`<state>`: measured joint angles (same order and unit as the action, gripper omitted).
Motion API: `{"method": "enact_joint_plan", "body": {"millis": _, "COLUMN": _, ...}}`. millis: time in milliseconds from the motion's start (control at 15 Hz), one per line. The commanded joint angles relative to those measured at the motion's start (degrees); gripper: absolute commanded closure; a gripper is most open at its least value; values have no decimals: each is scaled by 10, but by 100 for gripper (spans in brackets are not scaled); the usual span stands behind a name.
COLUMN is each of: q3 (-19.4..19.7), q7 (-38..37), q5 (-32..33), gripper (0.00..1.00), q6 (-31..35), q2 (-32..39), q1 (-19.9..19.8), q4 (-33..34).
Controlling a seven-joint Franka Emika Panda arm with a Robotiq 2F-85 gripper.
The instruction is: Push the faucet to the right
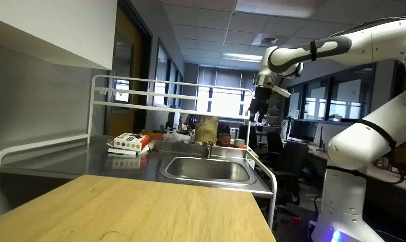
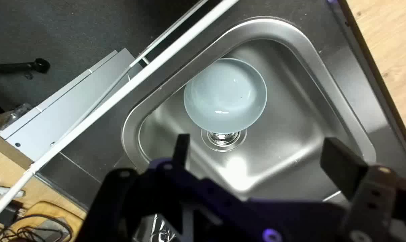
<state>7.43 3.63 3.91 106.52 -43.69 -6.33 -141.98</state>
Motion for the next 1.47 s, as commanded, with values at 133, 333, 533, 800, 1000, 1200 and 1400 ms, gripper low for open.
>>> {"method": "enact_joint_plan", "body": {"millis": 133, "q3": 0, "q7": 0, "q5": -1, "gripper": 0, "q6": 0, "q2": -1, "q1": -1, "q4": 3}}
{"method": "enact_joint_plan", "body": {"millis": 333, "q3": 0, "q7": 0, "q5": -1, "gripper": 0, "q6": 1, "q2": -1, "q1": -1, "q4": 3}}
{"method": "enact_joint_plan", "body": {"millis": 533, "q3": 0, "q7": 0, "q5": -1, "gripper": 0, "q6": 1, "q2": -1, "q1": -1, "q4": 3}}
{"method": "enact_joint_plan", "body": {"millis": 800, "q3": 0, "q7": 0, "q5": -1, "gripper": 0, "q6": 1, "q2": -1, "q1": -1, "q4": 3}}
{"method": "enact_joint_plan", "body": {"millis": 1000, "q3": 0, "q7": 0, "q5": -1, "gripper": 0, "q6": 1, "q2": -1, "q1": -1, "q4": 3}}
{"method": "enact_joint_plan", "body": {"millis": 1200, "q3": 0, "q7": 0, "q5": -1, "gripper": 0, "q6": 1, "q2": -1, "q1": -1, "q4": 3}}
{"method": "enact_joint_plan", "body": {"millis": 1400, "q3": -1, "q7": -4, "q5": -4, "gripper": 0, "q6": 1, "q2": 9, "q1": 0, "q4": 10}}
